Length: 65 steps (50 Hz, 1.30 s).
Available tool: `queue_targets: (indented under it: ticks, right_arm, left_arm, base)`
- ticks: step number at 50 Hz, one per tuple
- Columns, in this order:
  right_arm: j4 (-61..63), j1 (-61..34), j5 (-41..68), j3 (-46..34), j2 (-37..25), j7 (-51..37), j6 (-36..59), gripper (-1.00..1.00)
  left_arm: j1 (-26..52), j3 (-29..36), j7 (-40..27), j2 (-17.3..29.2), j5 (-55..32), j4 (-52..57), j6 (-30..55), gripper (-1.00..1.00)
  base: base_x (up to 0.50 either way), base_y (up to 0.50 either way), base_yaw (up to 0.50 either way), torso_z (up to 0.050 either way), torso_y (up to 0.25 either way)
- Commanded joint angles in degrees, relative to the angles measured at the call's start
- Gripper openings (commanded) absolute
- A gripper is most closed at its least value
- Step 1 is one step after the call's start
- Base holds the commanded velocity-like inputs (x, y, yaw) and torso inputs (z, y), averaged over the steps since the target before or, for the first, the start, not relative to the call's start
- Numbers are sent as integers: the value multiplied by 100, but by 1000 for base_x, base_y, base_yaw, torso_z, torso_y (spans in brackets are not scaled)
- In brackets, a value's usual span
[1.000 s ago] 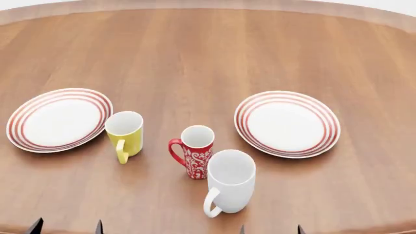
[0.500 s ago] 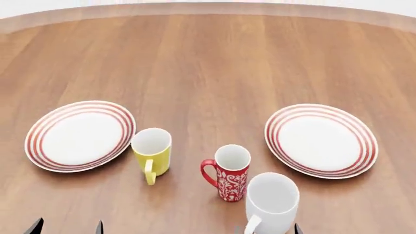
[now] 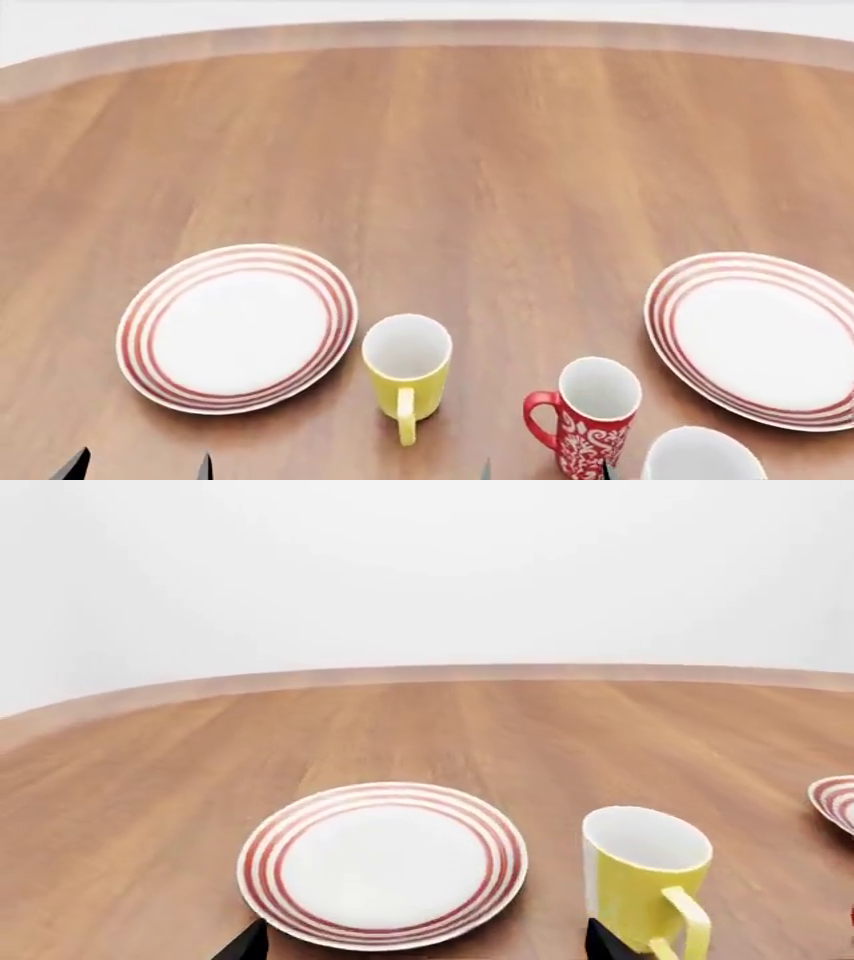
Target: Put the red mug on the left plate.
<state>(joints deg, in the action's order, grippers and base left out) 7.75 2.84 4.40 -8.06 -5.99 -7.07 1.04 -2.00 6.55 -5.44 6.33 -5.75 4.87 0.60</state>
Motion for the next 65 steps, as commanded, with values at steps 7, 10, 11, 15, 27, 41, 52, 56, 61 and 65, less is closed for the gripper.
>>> queue_targets:
  ticks: [7, 10, 11, 15, 27, 41, 52, 56, 61, 65]
  right_arm:
    - [-19, -16, 95, -116, -104, -107, -12, 100]
    - [-27, -24, 103, -134, -119, -126, -13, 100]
    - [-35, -29, 110, -141, -123, -128, -14, 100]
    - [-52, -43, 127, -165, -138, -148, -12, 100]
    - [-118, -78, 185, -219, -182, -205, -32, 100]
    - [-148, -129, 462, -220, -212, -179, 21, 100]
    - [123, -338, 823, 172, 209, -1062, 852, 100]
    - [279, -379, 1047, 203, 231, -1103, 995, 100]
    - [311, -442, 954, 293, 311, -1580, 1153, 100]
    - [320, -445, 982, 308, 339, -1728, 1025, 100]
  left_arm:
    - [7, 99, -109, 95, -91, 4, -3, 100]
    - [0, 115, -105, 111, -129, 20, 6, 100]
    - [-2, 122, -112, 115, -129, 24, 3, 100]
    - [22, 135, -134, 133, -145, -10, 2, 100]
    - [6, 195, -184, 191, -189, 17, 8, 100]
    - [-1, 248, -238, 251, -242, 40, -6, 100]
    - [40, 304, -278, 272, -259, -51, -45, 100]
    - [58, 320, -287, 284, -274, -75, -48, 100]
    - [72, 334, -297, 299, -303, -90, -45, 100]
    - [73, 350, -314, 312, -311, -92, -45, 100]
  base:
    - [241, 339, 0, 0, 0]
    - [241, 340, 0, 0, 0]
    - [238, 344, 0, 0, 0]
    - [241, 341, 0, 0, 0]
    - [241, 339, 0, 0, 0]
    - [191, 256, 0, 0, 0]
    - [0, 0, 0, 0, 0]
    - [0, 0, 0, 0, 0]
    - [0, 0, 0, 0, 0]
    - [0, 0, 0, 0, 0]
